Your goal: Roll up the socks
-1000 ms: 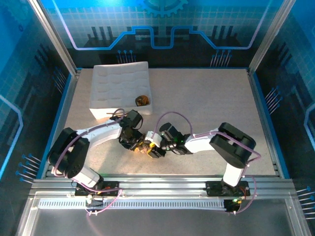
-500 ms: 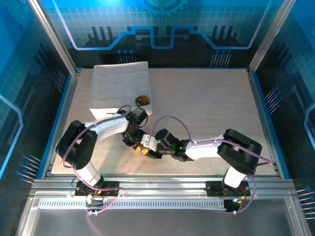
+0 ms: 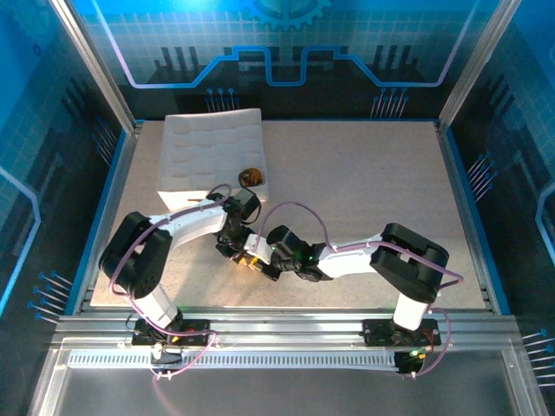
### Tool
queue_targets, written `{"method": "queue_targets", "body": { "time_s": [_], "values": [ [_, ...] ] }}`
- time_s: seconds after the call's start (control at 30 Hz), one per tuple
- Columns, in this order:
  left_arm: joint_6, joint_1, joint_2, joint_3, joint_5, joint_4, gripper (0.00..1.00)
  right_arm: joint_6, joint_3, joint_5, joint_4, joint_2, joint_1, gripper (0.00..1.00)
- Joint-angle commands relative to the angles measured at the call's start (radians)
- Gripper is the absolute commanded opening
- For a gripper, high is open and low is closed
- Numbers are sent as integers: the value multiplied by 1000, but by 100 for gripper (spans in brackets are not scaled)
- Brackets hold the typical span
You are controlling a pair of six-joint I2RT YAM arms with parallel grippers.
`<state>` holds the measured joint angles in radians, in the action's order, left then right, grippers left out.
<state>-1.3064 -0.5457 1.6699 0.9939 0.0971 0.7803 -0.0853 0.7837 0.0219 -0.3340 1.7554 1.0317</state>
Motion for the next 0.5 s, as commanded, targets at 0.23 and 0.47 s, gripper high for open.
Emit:
{"method": "queue_targets", "body": {
  "time_s": [0.23, 0.47],
  "values": [
    [3, -17, -116, -17, 16, 30, 57, 111, -112, -115, 103, 71, -103, 0],
    [52, 11, -196, -11, -30, -6, 72, 152, -128, -171, 102, 103, -153, 0]
  ]
}}
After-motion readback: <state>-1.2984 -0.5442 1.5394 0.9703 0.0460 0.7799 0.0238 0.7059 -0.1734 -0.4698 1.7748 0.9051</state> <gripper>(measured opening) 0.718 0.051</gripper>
